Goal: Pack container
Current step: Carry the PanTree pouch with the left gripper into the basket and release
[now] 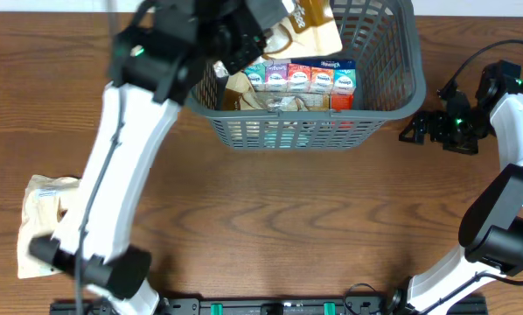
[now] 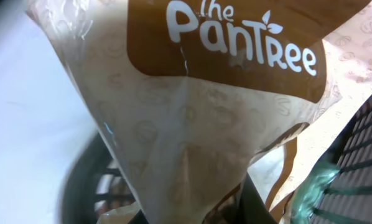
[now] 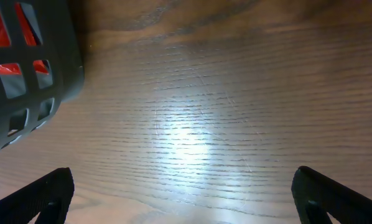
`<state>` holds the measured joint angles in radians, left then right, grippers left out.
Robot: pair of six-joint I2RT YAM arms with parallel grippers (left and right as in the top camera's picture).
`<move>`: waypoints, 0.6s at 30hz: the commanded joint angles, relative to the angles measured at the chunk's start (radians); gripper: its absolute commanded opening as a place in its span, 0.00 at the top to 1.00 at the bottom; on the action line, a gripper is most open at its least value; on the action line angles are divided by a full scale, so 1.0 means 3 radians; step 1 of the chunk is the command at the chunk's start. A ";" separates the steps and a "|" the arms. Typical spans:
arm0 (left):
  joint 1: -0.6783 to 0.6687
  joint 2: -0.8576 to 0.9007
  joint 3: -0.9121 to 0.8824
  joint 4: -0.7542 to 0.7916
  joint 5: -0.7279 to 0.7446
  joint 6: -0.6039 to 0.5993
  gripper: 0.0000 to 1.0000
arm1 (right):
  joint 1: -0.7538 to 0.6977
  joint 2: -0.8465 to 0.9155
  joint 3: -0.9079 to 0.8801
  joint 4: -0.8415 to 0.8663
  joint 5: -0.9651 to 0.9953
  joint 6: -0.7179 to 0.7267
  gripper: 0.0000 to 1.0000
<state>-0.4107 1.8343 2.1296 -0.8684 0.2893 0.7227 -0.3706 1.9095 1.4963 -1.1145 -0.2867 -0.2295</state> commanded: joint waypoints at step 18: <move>0.0005 0.1071 0.0038 -0.0393 0.0041 0.0108 0.32 | 0.0013 -0.0010 -0.0005 -0.0008 0.0009 -0.0048 0.01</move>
<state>-0.4095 2.1990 2.1284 -0.9802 0.2890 0.7574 -0.3706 1.9095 1.4963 -1.1145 -0.2867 -0.2302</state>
